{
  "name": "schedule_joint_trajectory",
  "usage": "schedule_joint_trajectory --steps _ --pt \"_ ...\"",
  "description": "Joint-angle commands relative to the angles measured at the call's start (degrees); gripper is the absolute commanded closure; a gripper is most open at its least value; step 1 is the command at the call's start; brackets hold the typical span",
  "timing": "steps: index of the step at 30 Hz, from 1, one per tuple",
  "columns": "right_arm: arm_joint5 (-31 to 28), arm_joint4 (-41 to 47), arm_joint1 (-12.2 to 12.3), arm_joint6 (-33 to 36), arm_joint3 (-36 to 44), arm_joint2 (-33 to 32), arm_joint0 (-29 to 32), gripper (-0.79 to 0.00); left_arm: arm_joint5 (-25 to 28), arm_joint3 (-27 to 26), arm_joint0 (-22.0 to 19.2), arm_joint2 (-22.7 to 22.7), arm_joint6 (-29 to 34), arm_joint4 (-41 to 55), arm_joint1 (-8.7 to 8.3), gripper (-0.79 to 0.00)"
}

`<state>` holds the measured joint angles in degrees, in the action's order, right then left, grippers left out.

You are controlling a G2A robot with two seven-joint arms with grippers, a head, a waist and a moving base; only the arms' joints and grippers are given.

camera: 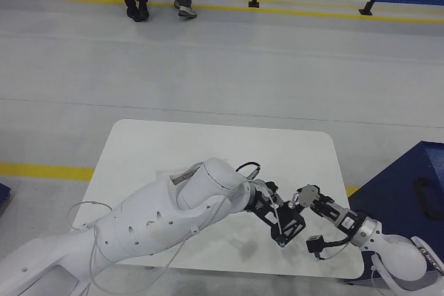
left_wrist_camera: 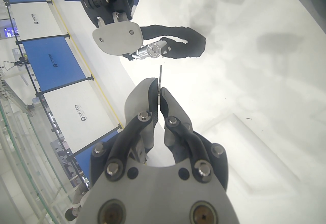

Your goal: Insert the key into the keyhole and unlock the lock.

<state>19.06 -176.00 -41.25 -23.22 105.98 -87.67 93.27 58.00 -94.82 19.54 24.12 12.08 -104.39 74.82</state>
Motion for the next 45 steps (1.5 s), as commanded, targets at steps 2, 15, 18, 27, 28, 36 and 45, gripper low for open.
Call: schedule_joint_trajectory --steps 2,15,18,27,28,36,45 --pt "0.00 0.00 0.00 0.00 0.00 0.00 0.00 0.000 0.00 0.00 0.00 -0.01 -0.01 0.00 0.00 0.000" --pt "0.00 0.00 0.00 0.00 0.00 0.00 0.00 0.000 0.00 0.00 0.00 -0.01 -0.01 0.00 0.00 0.000" --pt "0.00 0.00 0.00 0.00 0.00 0.00 0.00 0.000 0.00 0.00 0.00 -0.01 -0.01 0.00 0.00 0.000" --pt "-2.87 0.00 0.50 11.68 1.85 -1.14 0.65 0.000 -2.92 -1.92 2.29 1.86 5.03 -1.56 -0.34 0.000" --pt "-3.41 0.00 0.72 13.08 2.19 -0.82 0.85 0.000 -3.69 -2.85 3.01 2.85 5.96 -0.89 -0.45 0.000" --pt "-8.52 0.00 3.84 22.90 3.82 2.78 -0.27 0.000 -9.78 -11.63 8.01 5.08 15.70 -2.05 -0.23 0.000" --pt "-12.68 0.00 6.77 28.62 4.70 7.60 -2.40 0.000 -10.98 -11.80 8.47 3.76 16.79 -3.52 0.58 0.000"
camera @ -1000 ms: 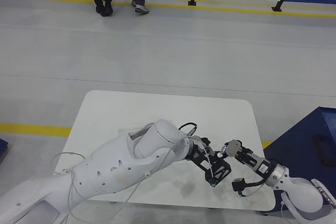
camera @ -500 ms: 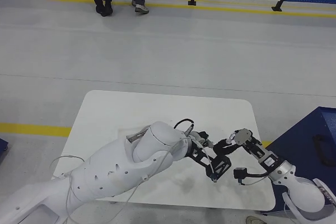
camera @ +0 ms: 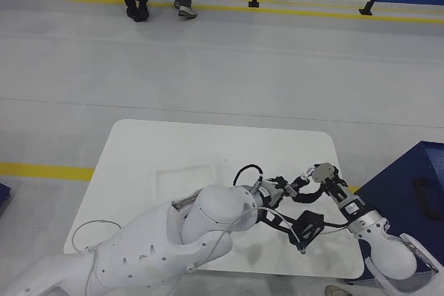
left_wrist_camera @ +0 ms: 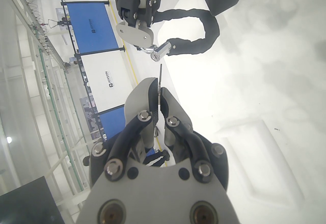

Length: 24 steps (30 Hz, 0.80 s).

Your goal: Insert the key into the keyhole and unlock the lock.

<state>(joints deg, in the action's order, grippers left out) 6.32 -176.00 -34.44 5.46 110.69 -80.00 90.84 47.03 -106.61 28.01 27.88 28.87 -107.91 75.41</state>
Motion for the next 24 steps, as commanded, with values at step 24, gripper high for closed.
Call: schedule_joint_trajectory --steps 24 --pt "2.44 0.00 -1.01 -3.77 -0.75 -0.22 -1.09 0.000 -5.80 3.53 2.82 -0.82 7.61 -1.61 5.16 0.000"
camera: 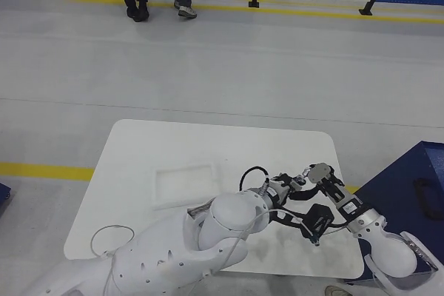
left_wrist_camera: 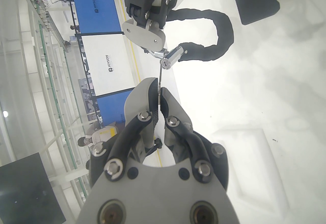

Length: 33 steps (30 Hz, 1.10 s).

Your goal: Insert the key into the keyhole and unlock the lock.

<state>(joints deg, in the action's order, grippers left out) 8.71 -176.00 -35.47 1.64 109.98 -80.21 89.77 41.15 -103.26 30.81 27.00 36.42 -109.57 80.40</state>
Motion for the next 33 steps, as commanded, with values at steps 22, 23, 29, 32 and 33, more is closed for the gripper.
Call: schedule_joint_trajectory --steps 22,23,29,32,33 --pt "0.45 0.00 2.08 4.19 0.89 0.34 0.65 0.000 4.00 1.94 1.99 2.10 1.85 -0.40 2.91 0.000" --pt "0.51 0.00 2.25 4.86 0.91 0.29 0.68 0.000 4.19 1.99 2.12 2.16 1.88 -0.44 3.01 0.000" --pt "1.10 0.00 3.96 8.26 1.44 0.61 1.19 0.000 4.83 2.35 2.78 2.38 2.13 -0.76 3.68 0.000" --pt "1.63 0.00 5.12 9.66 1.43 0.99 1.54 0.000 4.35 2.38 3.13 2.57 2.50 -1.24 4.03 0.000" --pt "1.51 0.00 5.48 10.14 1.49 1.22 1.68 0.000 4.24 2.30 3.30 2.62 2.65 -1.40 4.14 0.000"
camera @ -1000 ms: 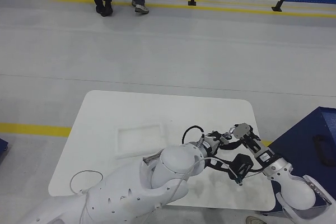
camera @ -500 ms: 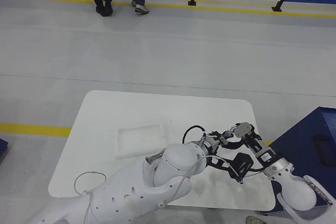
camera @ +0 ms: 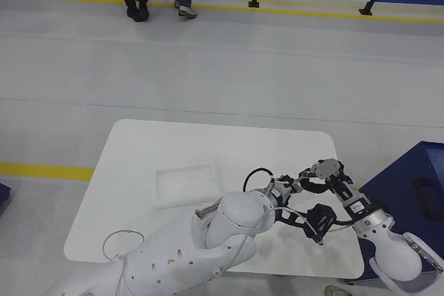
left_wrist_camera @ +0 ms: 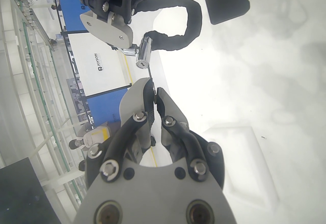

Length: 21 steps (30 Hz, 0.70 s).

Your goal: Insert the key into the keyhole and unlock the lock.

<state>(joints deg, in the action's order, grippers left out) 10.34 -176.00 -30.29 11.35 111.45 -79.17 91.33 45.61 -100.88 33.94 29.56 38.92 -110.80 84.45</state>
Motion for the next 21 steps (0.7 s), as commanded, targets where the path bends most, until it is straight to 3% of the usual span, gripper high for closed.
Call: schedule_joint_trajectory --steps 1,16,21 --pt "-0.33 0.00 0.65 1.12 -0.03 0.31 0.15 0.000 -0.16 -0.13 0.29 0.18 0.28 -0.30 0.17 0.000" --pt "-2.50 0.00 7.51 9.82 0.65 6.42 -2.06 0.000 -1.64 -1.64 2.70 3.54 -0.82 -2.11 0.92 0.000" --pt "-2.67 0.00 7.65 10.13 0.60 6.62 -2.19 0.000 -1.75 -1.58 2.67 3.61 -1.15 -2.21 0.98 0.000"
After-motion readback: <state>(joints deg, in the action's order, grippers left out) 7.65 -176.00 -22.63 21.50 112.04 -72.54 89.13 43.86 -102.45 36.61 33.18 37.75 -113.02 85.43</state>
